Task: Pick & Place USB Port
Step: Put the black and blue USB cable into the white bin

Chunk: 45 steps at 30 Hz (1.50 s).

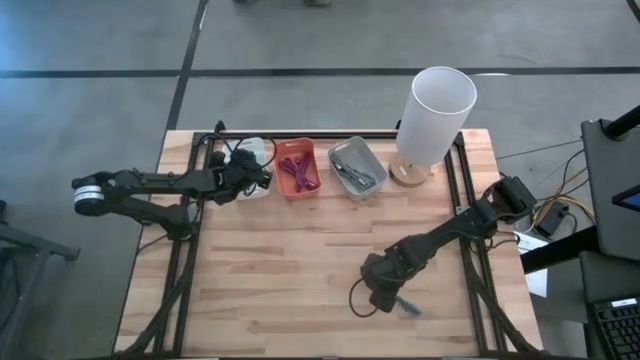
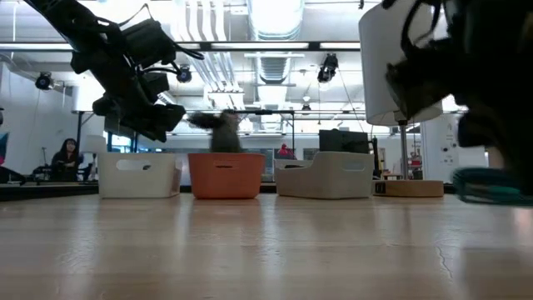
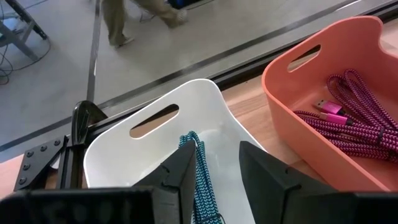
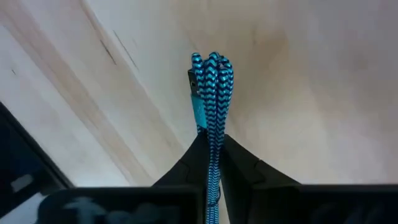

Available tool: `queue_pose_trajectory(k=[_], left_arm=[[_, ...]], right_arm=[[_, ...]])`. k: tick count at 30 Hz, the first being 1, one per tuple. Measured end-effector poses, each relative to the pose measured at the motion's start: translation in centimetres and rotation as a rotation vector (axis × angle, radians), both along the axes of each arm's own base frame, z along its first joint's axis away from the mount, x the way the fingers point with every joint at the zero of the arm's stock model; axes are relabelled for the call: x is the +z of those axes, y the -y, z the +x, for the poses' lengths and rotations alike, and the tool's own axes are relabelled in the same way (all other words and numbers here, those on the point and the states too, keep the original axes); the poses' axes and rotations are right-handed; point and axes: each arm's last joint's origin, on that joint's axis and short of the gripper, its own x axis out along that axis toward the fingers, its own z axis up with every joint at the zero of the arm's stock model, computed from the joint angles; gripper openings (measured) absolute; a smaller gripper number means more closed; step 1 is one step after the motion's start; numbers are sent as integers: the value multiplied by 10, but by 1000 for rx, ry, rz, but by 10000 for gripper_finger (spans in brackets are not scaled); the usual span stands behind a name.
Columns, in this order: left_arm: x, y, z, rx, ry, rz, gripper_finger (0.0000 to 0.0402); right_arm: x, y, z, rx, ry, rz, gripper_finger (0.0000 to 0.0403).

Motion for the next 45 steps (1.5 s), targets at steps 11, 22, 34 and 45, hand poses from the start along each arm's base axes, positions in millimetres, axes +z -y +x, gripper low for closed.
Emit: queue_pose_trajectory(k=[11, 22, 34, 45], left_arm=[[4, 1, 10, -232, -10, -48, 119], [12, 12, 27, -614, 162, -158, 120], [29, 34, 43, -967, 373, -180, 120], [40, 63, 51, -1159, 394, -50, 120]], right_arm=[[34, 26, 27, 86, 148, -268, 20], [76, 55, 59, 237, 351, -412, 20], [113, 96, 47, 237, 607, -635, 20], [100, 117, 44, 65, 1149, -641, 20]])
